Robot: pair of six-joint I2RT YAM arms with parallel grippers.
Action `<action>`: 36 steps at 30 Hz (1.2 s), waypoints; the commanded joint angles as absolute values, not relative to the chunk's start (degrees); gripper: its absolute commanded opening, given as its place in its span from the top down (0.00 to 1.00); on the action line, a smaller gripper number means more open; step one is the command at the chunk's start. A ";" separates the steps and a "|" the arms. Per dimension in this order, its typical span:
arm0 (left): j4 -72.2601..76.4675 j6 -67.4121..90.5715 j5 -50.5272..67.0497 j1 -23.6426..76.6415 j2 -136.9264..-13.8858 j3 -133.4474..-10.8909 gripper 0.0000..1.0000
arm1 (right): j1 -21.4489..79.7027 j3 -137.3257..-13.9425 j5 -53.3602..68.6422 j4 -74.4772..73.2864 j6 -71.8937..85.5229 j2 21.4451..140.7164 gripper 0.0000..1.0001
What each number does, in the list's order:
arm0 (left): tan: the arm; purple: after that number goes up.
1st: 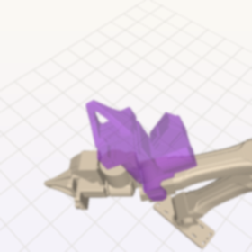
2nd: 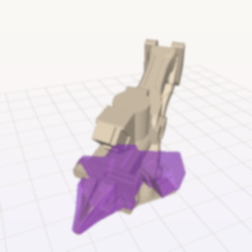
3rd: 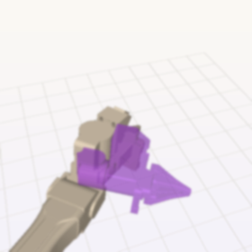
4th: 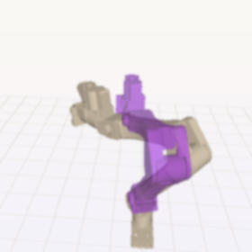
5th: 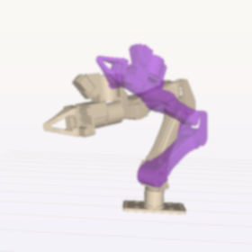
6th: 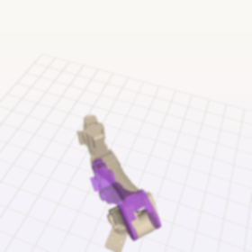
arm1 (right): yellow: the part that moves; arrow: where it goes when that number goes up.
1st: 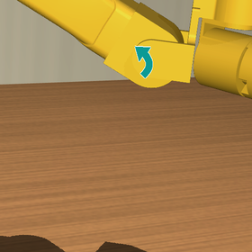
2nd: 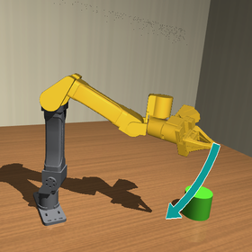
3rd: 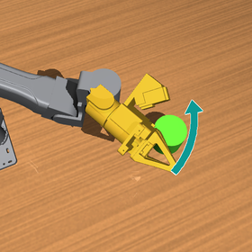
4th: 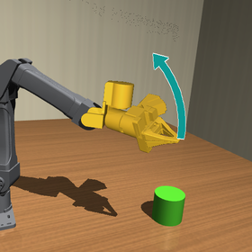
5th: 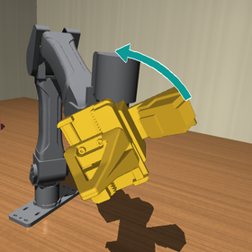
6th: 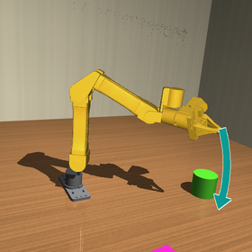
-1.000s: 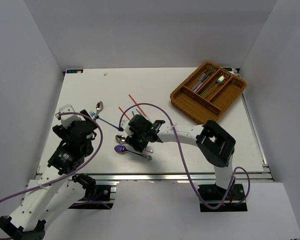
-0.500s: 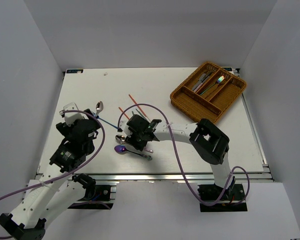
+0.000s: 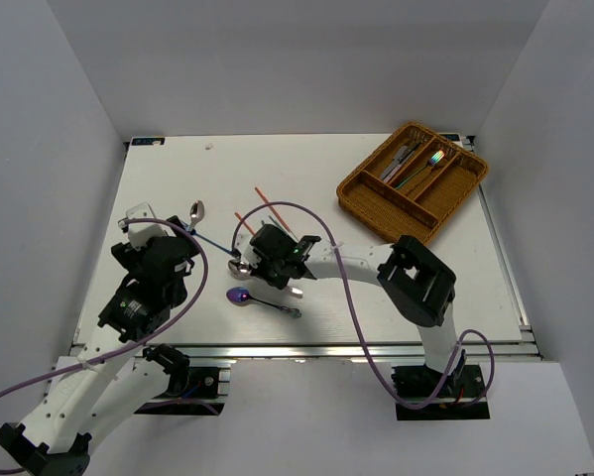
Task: Sort the eating utensils into containers
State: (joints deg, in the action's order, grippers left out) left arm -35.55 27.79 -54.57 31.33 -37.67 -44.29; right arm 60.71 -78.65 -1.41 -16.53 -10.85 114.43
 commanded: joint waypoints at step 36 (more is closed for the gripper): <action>-34.01 25.93 -49.75 31.11 -35.86 -43.51 0.02 | -9.40 -90.26 -9.58 -13.71 28.03 114.78 0.80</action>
State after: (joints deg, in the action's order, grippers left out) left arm -34.68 26.50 -50.43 31.33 -35.57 -43.88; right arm -8.99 -89.67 -10.50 -17.02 25.41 116.20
